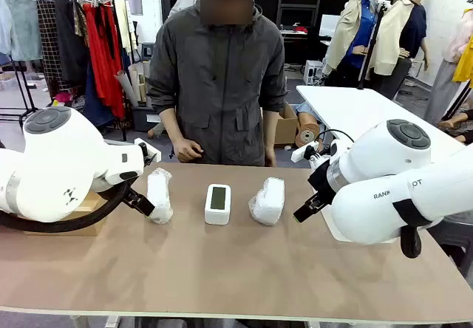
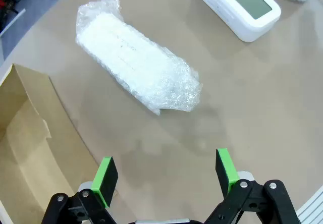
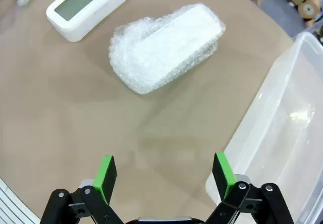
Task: Separate and place wrapped and unwrapped clocks.
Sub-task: Pick up the Digital clock indicated by the person.
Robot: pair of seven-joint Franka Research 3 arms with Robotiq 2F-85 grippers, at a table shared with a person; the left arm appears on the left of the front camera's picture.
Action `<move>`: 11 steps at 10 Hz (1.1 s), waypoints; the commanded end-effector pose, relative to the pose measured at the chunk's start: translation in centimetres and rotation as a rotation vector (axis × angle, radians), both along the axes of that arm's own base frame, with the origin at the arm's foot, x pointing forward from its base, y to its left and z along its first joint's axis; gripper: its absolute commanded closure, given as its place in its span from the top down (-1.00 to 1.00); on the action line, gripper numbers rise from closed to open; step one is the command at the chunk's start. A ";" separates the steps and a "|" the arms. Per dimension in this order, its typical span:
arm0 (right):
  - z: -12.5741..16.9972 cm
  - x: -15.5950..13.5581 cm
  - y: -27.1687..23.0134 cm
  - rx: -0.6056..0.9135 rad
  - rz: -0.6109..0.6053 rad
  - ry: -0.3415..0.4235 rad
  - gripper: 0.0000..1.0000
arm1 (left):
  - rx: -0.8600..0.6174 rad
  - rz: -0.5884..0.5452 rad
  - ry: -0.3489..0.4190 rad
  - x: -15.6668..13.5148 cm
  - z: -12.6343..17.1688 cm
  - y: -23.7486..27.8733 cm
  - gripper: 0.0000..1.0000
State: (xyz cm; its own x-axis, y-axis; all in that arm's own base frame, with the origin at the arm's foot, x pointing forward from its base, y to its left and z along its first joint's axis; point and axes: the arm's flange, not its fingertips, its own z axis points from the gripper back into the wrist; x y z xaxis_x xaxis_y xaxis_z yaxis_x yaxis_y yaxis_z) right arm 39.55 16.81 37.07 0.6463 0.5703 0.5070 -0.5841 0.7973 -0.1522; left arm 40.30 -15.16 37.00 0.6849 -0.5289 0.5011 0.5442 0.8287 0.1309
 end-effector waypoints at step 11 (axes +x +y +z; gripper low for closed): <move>0.0 0.0 0.0 0.000 0.000 0.000 1.00 | 0.000 0.000 0.000 0.0 0.0 0.0 1.00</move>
State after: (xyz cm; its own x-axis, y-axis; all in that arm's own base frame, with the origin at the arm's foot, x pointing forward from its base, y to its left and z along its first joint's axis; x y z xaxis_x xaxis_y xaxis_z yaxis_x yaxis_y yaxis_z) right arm 39.55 16.81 37.06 0.6463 0.5706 0.5067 -0.5842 0.7971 -0.1525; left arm 40.30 -15.16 37.00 0.6849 -0.5290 0.5011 0.5443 0.8286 0.1309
